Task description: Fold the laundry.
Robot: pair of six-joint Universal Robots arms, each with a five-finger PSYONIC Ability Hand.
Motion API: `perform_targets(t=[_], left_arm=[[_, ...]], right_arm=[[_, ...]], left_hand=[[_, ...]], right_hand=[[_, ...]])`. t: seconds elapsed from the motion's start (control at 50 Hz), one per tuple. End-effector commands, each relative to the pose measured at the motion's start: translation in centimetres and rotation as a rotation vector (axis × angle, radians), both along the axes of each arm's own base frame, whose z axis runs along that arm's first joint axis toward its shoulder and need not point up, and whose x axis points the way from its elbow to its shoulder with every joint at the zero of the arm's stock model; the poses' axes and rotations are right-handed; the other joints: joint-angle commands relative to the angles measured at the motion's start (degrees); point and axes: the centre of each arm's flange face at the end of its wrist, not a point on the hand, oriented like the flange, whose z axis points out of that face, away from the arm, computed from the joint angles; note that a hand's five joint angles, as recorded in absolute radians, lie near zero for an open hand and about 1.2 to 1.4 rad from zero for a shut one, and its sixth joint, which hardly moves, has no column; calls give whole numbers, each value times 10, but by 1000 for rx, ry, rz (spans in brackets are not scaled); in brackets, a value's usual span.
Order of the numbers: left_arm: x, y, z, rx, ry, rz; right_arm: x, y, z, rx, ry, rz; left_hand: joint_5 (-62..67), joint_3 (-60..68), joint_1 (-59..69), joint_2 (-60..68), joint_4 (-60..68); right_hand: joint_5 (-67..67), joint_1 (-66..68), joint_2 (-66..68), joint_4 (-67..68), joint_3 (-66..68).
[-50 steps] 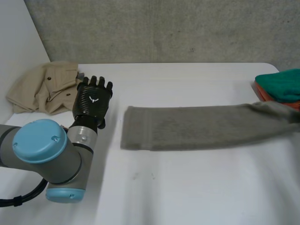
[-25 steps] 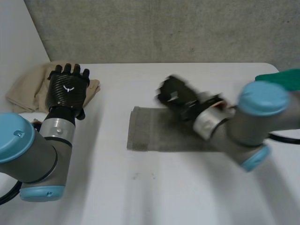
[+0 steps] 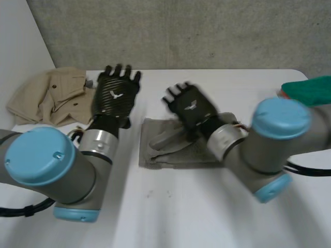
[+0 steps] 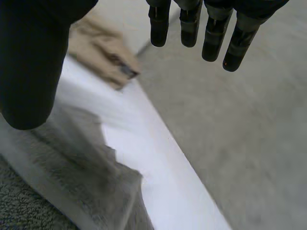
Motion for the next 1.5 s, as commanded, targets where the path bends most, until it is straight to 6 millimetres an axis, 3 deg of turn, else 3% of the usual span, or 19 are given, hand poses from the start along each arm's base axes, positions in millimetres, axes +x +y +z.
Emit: perform_targets(t=[0.02, 0.1, 0.26, 0.46, 0.54, 0.56, 0.64, 0.78, 0.92, 1.02, 1.18, 1.26, 1.34, 1.36, 1.44, 1.5], left_arm=[[-37, 20, -2, 50, 90, -204], [-54, 21, -25, 128, 47, -254], [-68, 11, -69, 284, -57, -264], [-76, -14, -83, 283, -56, -217], [-56, -48, -85, 271, -34, -55], [-43, -64, -81, 259, -18, 39], [-22, -82, -76, 252, -2, 155], [-28, -59, -79, 279, -30, 109], [-32, -32, -82, 308, -61, 68], [-23, -16, -65, 307, -57, 61], [-5, 2, -42, 296, -41, 64], [4, 5, -35, 295, -32, 77], [12, 2, -33, 293, -27, 100], [13, 1, -33, 294, -27, 103], [18, -3, -34, 297, -26, 123], [22, -8, -35, 300, -24, 140]], right_arm=[[-52, -15, 0, 266, -147, -152], [-68, -15, -14, 315, -80, -208], [-76, -12, -43, 318, 75, -225], [-76, -13, -60, 329, 122, -234], [-77, -15, -61, 307, 140, -246], [-77, -16, -61, 300, 144, -250], [-79, -20, -63, 265, 173, -275], [-81, -23, -73, 244, 215, -309], [-87, -24, -72, 210, 264, -339], [-96, -25, -71, 181, 335, -351], [-103, -33, -41, -88, 586, -373], [-87, -39, -23, -252, 635, -336], [-27, -5, -9, -409, 557, -134], [-4, 12, -14, -445, 522, -30], [33, 56, -43, -471, 488, 223], [43, 79, -60, -447, 479, 334]], left_hand=[[-10, -4, 10, 0, 1], [-1, 4, 18, 9, 9], [-3, 3, 16, 7, 7], [29, 34, 48, 39, 39], [56, 61, 75, 66, 66], [56, 61, 75, 66, 66], [53, 58, 72, 62, 63], [36, 41, 55, 46, 46], [32, 38, 52, 42, 43], [11, 16, 30, 20, 21], [4, 9, 23, 14, 14], [-5, 1, 15, 5, 6], [-6, -1, 13, 4, 4], [-6, -1, 13, 4, 4], [-8, -3, 11, 2, 2], [-10, -4, 10, 0, 1]], right_hand=[[-36, -15, -26, -34, -22], [-36, -15, -26, -34, -22], [-27, -6, -17, -25, -13], [168, 189, 178, 170, 182], [266, 286, 276, 268, 279], [274, 295, 284, 276, 288], [289, 310, 300, 291, 303], [412, 433, 422, 414, 426], [664, 684, 674, 666, 678], [664, 685, 674, 666, 678], [664, 685, 674, 666, 678], [664, 685, 674, 666, 678], [664, 685, 674, 666, 678], [664, 685, 674, 666, 678], [664, 685, 674, 666, 678], [664, 685, 674, 666, 678]])
